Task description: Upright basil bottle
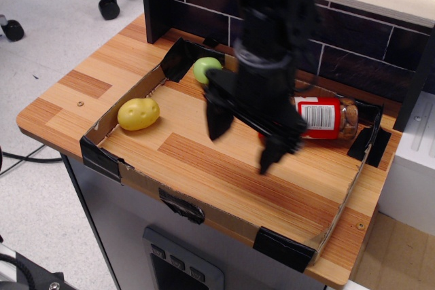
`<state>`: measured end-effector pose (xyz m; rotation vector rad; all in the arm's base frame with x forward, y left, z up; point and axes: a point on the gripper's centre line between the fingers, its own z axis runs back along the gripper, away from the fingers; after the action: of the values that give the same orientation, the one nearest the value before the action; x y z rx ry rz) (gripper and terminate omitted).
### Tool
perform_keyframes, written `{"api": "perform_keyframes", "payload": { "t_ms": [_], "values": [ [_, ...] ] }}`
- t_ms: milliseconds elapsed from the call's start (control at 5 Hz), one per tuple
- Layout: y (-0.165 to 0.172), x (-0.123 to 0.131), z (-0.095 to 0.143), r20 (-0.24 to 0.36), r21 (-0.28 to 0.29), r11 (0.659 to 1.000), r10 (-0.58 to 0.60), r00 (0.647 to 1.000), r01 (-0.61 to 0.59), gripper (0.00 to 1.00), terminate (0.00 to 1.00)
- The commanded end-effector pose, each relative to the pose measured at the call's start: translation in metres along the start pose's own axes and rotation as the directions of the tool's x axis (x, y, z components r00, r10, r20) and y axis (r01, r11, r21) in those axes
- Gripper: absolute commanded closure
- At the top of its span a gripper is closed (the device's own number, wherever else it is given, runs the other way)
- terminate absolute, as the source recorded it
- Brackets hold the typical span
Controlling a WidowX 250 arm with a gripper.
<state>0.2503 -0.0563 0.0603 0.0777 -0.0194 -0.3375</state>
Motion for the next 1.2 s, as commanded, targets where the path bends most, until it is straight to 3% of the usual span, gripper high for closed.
{"api": "perform_keyframes", "payload": {
  "t_ms": [0,200,400,800,1000],
  "values": [
    [0.022,0.027,0.022,0.106,0.110,0.887,-0.458,0.882,0.448,0.00,0.00],
    [0.025,0.039,0.026,0.143,0.154,0.791,-0.610,0.779,0.591,0.00,0.00],
    [0.034,0.045,0.026,0.180,0.157,0.810,-0.586,0.790,0.565,0.00,0.00],
    [0.041,0.064,0.009,0.175,0.092,0.892,-0.453,0.874,0.443,0.00,0.00],
    [0.042,0.069,0.000,0.151,0.096,0.892,-0.452,0.879,0.442,0.00,0.00]
  ]
}}
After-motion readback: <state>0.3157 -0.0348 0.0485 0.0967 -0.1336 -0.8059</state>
